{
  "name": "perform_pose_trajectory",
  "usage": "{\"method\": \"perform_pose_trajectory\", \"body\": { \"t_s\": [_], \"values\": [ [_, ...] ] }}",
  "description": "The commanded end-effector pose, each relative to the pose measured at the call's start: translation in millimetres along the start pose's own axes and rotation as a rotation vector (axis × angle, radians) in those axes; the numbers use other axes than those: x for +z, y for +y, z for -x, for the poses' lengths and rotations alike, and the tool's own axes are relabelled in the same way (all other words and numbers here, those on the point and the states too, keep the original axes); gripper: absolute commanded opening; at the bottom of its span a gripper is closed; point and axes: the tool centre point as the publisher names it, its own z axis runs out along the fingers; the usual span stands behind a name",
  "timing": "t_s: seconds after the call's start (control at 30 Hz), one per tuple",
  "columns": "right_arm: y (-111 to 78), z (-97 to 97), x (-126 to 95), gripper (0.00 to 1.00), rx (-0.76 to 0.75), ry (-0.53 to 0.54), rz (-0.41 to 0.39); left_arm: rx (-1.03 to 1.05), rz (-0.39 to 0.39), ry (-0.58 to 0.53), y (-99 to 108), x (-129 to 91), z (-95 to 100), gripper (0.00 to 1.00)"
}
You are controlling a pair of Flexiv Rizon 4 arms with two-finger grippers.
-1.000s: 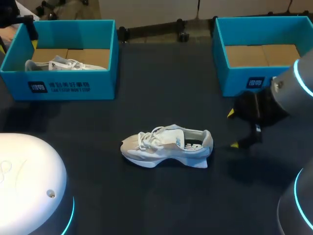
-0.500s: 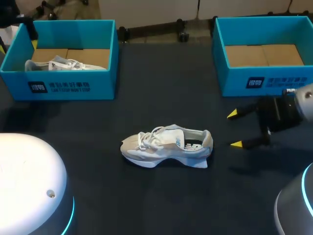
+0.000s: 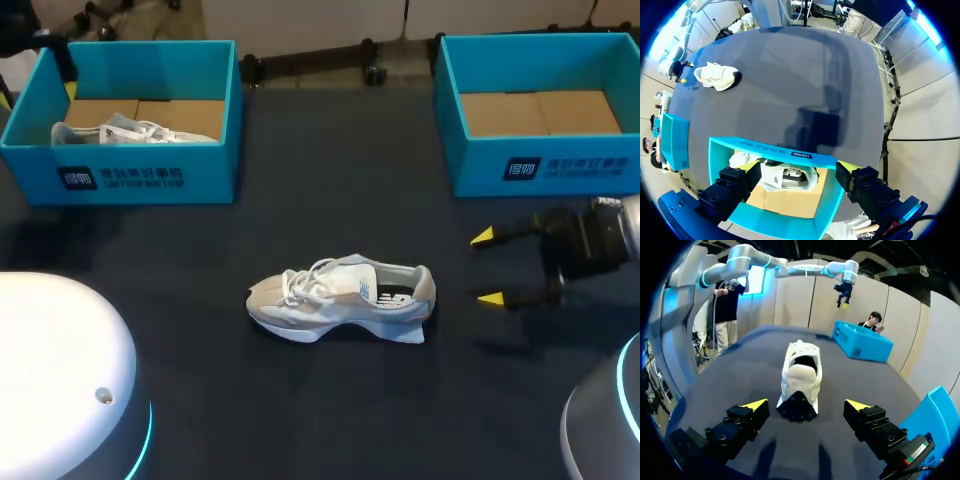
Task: Take the shoe out of the shoebox, open the shoe tongue, remove and reinsert the insole, then place the shoe into the shoebox
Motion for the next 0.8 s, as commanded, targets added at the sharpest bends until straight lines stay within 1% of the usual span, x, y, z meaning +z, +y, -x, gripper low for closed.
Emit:
{"method": "perform_pose_trajectory", "body": {
  "t_s": [0.03,0.27,0.3,0.4,0.8],
  "values": [
    [-8.5,1.6,3.0,1.0,0.011,-0.026,-0.01,0.0,0.004,0.002,-1.4,0.0,-0.5,1.0],
    [-30.9,-0.4,7.9,1.0,0.038,-0.039,-0.007,0.0,0.004,0.002,-1.4,0.0,-0.5,1.0],
    [-36.4,-1.6,10.0,1.0,0.045,-0.043,-0.007,0.0,0.004,0.002,-1.4,0.0,-0.5,1.0],
    [-43.4,-5.3,11.7,1.0,0.064,-0.071,-0.002,0.0,0.004,0.002,-1.4,0.0,-0.5,1.0],
    [-43.4,-5.3,11.7,1.0,0.064,-0.071,-0.002,0.0,0.004,0.002,-1.4,0.0,-0.5,1.0]
  ]
}}
